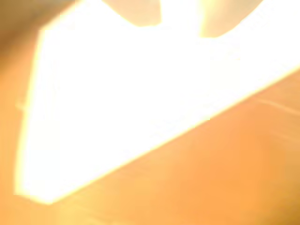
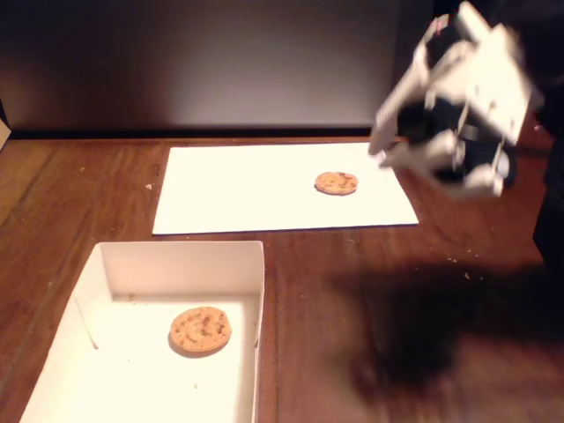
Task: Grasp a mini cookies block and put it in the white box.
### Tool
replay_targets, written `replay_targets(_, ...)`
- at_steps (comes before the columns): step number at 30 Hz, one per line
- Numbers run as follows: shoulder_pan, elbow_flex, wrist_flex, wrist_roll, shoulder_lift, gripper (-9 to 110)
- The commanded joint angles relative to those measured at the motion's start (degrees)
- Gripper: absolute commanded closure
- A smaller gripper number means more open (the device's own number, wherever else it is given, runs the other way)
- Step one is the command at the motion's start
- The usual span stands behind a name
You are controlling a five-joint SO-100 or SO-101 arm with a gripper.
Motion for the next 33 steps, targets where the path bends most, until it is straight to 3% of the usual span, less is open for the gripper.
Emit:
replay_targets(1, 0.6, -13.2, 1.0, 1.3, -4.3, 99)
replay_targets(23, 24.7, -39.6, 11.8, 11.0, -47.9, 98)
replay_targets(33, 28.7, -45.5, 13.4, 12.4, -62.8, 97)
